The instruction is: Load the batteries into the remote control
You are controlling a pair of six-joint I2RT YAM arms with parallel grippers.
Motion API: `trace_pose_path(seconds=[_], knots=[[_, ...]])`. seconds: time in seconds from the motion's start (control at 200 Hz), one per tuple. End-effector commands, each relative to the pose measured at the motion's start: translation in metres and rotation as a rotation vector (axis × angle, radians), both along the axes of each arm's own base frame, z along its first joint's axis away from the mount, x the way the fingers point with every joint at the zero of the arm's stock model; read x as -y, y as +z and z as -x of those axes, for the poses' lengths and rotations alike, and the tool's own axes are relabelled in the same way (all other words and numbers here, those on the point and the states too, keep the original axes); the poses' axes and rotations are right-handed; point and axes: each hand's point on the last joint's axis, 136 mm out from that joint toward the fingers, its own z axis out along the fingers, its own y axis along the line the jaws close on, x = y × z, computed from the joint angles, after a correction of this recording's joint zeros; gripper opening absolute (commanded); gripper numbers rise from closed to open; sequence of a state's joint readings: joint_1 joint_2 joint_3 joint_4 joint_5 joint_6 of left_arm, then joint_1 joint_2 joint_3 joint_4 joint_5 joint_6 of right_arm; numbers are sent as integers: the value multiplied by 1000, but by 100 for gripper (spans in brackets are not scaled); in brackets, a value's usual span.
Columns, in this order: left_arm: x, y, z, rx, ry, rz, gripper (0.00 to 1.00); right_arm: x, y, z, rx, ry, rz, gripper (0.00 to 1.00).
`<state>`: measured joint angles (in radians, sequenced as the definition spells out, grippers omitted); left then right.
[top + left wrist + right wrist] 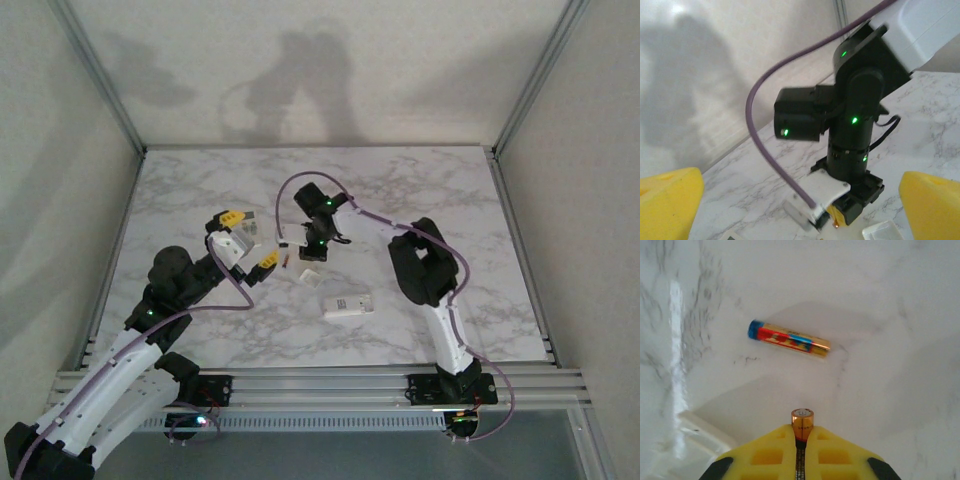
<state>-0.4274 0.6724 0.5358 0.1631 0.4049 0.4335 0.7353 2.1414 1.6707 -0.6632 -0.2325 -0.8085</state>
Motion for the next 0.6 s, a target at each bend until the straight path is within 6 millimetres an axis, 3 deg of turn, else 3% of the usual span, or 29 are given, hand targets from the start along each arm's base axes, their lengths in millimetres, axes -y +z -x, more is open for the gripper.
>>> trace_pose_path(seconds=[0.0,0.1,0.205,0.365,0.596], knots=[[-2,7,1,22,-1,38,99,6,86,-21,-12,-388,-253,1],[0,7,0,2,-10,40,99,42,114,-15,-35,-695,-371,3],[12,2,-2,-41,-56,18,99,89,124,4,-102,-992,-468,5],[50,-21,-1,-155,-198,-122,99,140,99,45,-243,-1286,-434,4],[112,-96,6,-212,-315,-473,99,165,51,88,-390,-1456,-385,3]])
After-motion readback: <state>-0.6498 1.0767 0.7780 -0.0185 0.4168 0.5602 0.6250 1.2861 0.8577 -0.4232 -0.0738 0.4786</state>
